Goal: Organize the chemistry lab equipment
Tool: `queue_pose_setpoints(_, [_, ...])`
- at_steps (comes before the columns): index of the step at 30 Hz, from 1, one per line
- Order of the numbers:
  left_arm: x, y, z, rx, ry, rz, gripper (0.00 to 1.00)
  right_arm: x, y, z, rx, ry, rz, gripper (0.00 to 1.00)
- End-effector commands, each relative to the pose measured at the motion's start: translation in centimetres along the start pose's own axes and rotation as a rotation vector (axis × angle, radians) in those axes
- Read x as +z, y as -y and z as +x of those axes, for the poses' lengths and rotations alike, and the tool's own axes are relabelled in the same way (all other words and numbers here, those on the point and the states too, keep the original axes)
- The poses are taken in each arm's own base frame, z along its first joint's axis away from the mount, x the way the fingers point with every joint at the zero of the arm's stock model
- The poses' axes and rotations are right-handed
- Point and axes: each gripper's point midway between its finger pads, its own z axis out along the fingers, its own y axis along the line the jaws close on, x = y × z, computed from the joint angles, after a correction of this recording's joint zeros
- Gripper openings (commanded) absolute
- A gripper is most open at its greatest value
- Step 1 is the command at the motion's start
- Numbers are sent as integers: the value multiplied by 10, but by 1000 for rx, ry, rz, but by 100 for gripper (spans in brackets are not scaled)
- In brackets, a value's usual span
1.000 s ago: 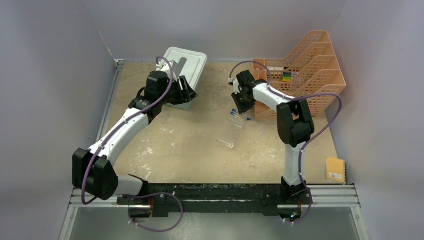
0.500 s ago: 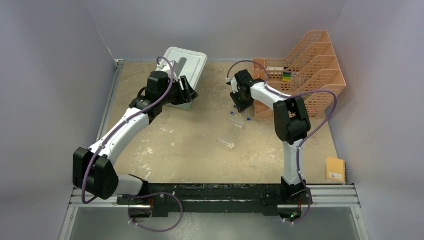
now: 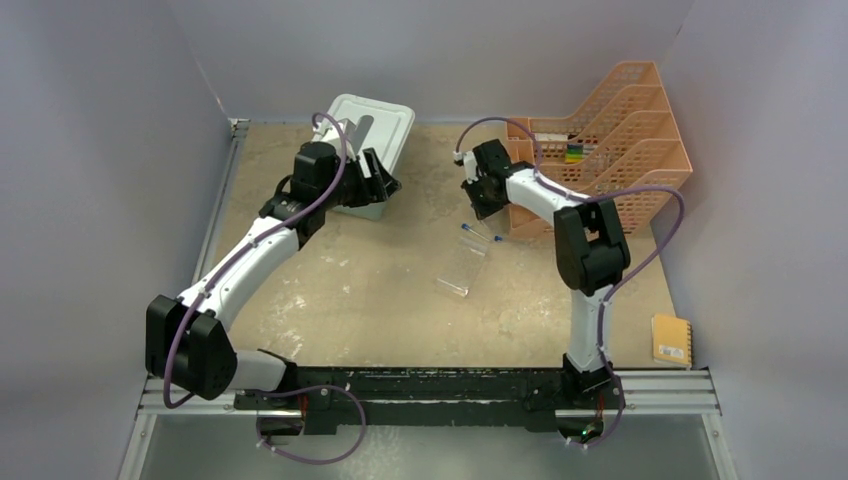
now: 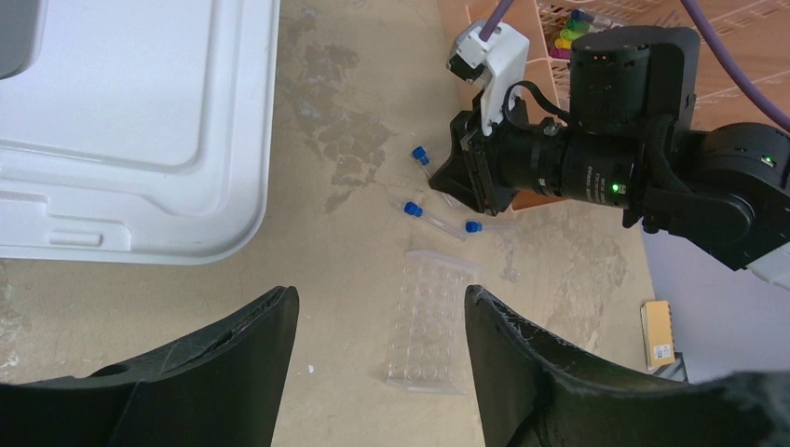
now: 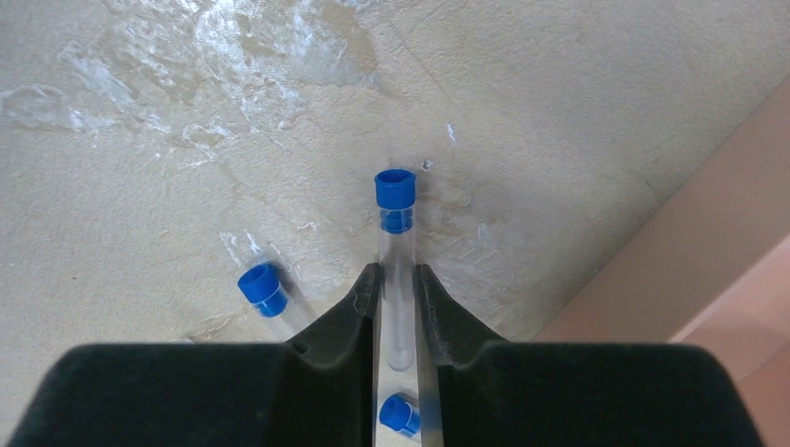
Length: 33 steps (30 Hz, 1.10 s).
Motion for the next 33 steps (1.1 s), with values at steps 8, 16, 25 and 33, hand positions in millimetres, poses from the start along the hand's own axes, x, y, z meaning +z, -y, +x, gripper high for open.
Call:
queue_pose_setpoints(8, [-7, 70, -23, 14, 142, 235, 78, -170, -31, -100, 345, 594, -204, 17])
queue_pose_setpoints(16, [-4, 160, -24, -137, 138, 563, 65, -274, -59, -122, 709, 884, -531, 17])
queue_pose_setpoints(25, [6, 184, -5, -115, 67, 604, 48, -310, -74, -120, 781, 889, -684, 18])
queue_pose_setpoints(33, [6, 186, -9, -64, 92, 604, 33, -315, -84, -110, 755, 838, -718, 19])
